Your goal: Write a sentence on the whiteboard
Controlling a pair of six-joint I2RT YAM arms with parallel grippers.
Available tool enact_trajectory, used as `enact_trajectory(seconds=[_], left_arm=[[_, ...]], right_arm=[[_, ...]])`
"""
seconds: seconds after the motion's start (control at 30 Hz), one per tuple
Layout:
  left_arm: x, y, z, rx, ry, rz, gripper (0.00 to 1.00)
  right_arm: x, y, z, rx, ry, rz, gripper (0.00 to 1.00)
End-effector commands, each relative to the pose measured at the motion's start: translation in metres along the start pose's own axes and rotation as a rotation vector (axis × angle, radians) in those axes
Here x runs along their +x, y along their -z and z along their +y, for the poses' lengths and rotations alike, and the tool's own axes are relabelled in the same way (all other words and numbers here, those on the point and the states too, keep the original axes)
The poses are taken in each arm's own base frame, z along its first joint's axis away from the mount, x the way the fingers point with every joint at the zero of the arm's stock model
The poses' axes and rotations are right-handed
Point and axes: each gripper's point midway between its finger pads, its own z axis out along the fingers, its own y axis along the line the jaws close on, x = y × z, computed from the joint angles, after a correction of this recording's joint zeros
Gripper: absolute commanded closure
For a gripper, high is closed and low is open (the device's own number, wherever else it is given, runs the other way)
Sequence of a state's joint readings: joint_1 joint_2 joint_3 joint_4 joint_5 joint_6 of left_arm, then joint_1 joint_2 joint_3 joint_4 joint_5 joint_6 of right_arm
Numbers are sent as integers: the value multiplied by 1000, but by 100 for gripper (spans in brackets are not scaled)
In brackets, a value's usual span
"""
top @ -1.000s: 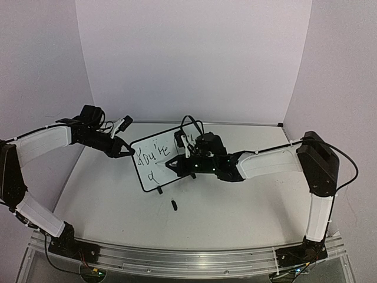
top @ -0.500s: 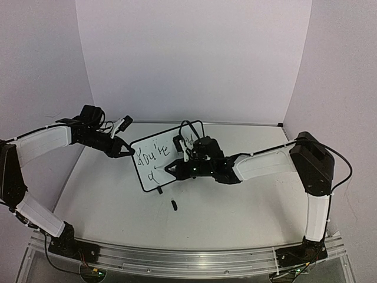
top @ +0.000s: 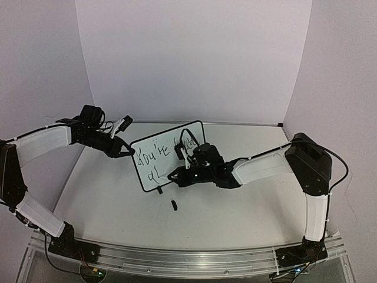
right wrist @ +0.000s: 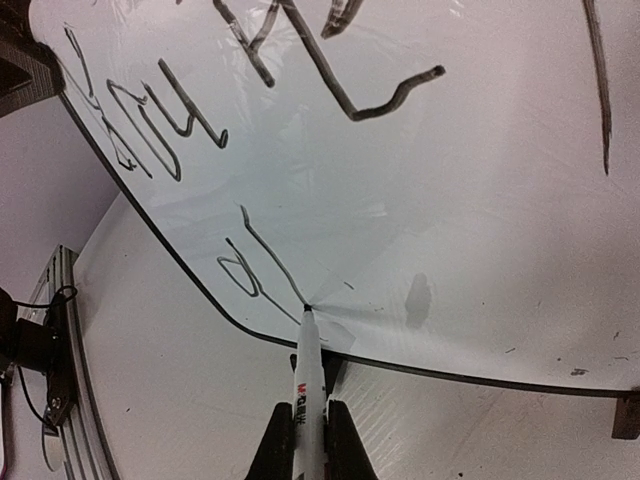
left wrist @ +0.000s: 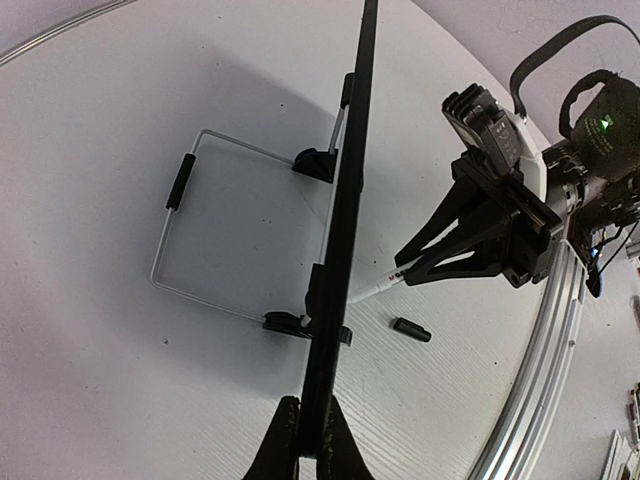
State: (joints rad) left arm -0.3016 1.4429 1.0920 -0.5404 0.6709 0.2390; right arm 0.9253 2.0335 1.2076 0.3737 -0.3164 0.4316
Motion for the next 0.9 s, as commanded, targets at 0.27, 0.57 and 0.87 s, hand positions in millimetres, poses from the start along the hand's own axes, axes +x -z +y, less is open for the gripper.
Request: enact_trajectory(seconds=[0.27, 0.57, 0.87], left_arm=[[3, -2, 11, -63, -15, 35, 100], [3, -2, 11, -63, -15, 34, 100], [3, -3, 12, -63, -16, 35, 100]], right_arm=[[-36, 28, 14, -3, 24, -100, 100], [-46, 18, 15, -18, 36, -110, 100], [-41, 10, 3, 2, 14, -97, 100]])
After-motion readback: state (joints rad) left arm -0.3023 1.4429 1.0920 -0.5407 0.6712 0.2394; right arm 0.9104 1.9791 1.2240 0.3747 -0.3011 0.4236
